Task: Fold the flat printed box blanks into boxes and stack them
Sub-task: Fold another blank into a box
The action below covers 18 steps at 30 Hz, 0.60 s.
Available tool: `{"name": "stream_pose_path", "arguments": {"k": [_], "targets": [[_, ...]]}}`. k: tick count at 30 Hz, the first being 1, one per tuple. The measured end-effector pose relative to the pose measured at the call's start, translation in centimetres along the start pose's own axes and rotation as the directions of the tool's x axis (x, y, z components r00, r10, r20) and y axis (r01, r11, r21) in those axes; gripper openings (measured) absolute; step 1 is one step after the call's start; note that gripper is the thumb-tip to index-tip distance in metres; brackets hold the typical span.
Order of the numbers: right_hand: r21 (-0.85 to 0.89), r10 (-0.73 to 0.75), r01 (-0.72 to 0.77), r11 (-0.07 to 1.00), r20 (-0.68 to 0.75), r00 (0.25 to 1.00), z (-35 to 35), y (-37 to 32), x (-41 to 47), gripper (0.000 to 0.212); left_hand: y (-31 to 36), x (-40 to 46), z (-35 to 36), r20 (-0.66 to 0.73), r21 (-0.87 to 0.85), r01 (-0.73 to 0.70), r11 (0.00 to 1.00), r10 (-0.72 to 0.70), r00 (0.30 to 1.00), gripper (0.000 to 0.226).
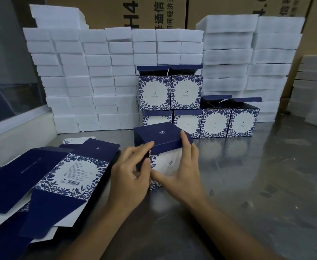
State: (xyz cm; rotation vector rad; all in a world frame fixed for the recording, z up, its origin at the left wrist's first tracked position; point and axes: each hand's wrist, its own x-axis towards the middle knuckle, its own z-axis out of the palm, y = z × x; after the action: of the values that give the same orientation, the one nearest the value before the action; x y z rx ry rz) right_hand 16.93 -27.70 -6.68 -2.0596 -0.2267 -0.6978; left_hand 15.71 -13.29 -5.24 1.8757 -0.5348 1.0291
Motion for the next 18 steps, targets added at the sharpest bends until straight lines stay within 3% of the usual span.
{"name": "stream_pose_path", "arguments": {"k": [4,7,10,13,18], "targets": [[-0.015,0.007,-0.008,1.000,-0.071,0.997,-0.1,0.5,0.1,0.124,-0.1,-0.1,0.4,0.080,-0.036,-0.023,0.999,0.026,0.996,0.052],[0.031,0.022,-0.017,0.999,-0.140,0.990,-0.4,0.9,0.2,0.115,-0.5,-1.1,0.8,0.204,-0.022,0.043,0.999,-0.038,0.978,0.057],[0.129,0.070,-0.040,0.991,-0.240,0.968,-1.0,1.4,0.8,0.110,-2.3,-2.1,0.9,0.373,0.202,0.107,0.974,-0.177,0.911,0.055],[0.207,0.105,-0.033,0.978,-0.346,0.932,-1.7,1.8,1.7,0.109,-3.5,-2.3,1.3,0.524,0.453,-0.021,0.891,-0.247,0.815,0.036],[0.277,0.118,0.034,0.960,-0.515,0.849,-3.0,1.9,2.7,0.110,-4.2,-2.2,1.9,0.521,0.508,-0.013,0.862,-0.295,0.801,0.028]]}}
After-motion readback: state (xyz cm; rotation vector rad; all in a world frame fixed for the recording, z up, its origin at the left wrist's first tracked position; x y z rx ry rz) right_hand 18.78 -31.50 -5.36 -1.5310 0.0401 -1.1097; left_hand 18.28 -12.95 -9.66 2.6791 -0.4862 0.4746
